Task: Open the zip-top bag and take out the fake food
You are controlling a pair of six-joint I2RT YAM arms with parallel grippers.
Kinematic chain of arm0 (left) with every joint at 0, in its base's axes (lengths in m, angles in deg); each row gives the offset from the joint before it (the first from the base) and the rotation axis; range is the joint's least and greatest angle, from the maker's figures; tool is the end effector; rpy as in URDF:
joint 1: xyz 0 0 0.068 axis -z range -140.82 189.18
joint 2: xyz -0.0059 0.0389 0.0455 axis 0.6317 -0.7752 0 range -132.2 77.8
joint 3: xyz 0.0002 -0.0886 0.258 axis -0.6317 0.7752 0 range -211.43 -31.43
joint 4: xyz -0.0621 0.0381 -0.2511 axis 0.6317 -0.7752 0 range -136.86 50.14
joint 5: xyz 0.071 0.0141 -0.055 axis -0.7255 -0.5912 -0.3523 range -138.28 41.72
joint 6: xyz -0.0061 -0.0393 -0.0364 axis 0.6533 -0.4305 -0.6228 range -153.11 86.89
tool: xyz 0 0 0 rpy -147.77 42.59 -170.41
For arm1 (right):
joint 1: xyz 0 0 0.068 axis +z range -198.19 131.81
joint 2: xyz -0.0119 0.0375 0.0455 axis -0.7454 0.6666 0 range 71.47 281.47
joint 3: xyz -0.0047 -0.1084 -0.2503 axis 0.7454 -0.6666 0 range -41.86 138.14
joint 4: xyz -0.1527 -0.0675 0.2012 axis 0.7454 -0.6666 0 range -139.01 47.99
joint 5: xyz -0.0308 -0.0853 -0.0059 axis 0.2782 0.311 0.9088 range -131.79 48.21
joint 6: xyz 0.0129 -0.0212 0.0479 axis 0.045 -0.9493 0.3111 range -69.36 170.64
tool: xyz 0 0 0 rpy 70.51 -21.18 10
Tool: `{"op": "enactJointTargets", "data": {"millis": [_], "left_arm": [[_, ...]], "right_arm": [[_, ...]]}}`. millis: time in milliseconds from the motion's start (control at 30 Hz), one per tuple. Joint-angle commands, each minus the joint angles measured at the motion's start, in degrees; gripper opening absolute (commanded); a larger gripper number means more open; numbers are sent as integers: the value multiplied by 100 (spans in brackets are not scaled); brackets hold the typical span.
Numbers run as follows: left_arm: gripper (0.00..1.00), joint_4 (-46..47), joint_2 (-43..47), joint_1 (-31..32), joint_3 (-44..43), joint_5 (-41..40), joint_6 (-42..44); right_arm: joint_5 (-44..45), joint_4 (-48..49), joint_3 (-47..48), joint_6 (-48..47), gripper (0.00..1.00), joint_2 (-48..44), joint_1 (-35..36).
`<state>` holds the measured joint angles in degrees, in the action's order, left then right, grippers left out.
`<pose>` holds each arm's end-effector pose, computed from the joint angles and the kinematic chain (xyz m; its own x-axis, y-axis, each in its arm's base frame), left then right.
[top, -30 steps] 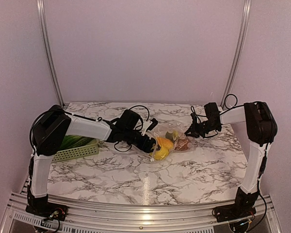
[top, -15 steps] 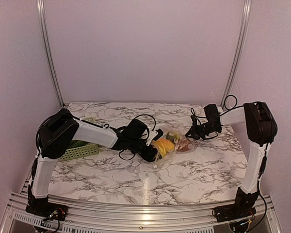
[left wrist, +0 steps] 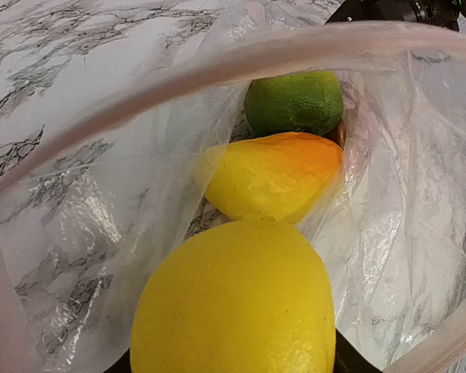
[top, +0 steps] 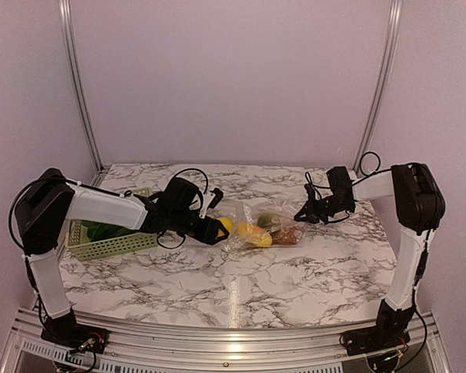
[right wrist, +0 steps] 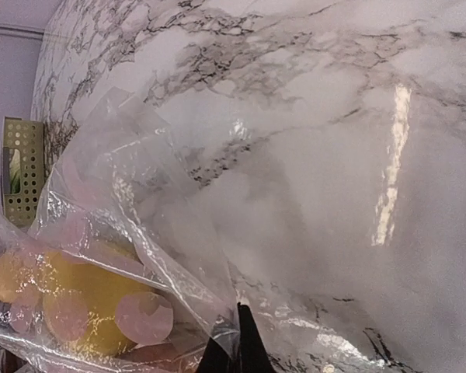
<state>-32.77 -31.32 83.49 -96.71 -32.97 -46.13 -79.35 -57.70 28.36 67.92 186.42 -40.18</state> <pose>0.2878 -0.2943 0.1716 -0.6030 0.2850 -0.7451 0.7075 0.6225 -0.3344 0.3912 0.0770 0.1341 -0.9437 0.1048 -0.3139 -0.1343 0.7455 0.6529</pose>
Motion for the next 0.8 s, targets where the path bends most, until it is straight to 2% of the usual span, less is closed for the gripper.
{"op": "enactJointTargets", "data": {"millis": [0,200,333,433,600,767], "left_arm": [[50,-371,860,-145,436,-418,-468],[55,-319,1632,-486,1054,-484,-1069],[53,71,1813,-520,1238,-175,-1427],[51,86,2209,-620,1397,-436,-1822],[51,-657,3392,-1503,2018,-1021,-2710],[51,-2186,4222,-2477,2275,-1364,-2823]], "right_arm": [[184,96,-59,-35,0,-176,-151],[122,244,-148,8,0,-191,-148],[-5,310,-192,67,0,-208,-151],[2,297,-188,61,0,-235,-151],[-34,363,-244,105,0,-298,-146],[-13,312,-295,41,0,-363,-140]]}}
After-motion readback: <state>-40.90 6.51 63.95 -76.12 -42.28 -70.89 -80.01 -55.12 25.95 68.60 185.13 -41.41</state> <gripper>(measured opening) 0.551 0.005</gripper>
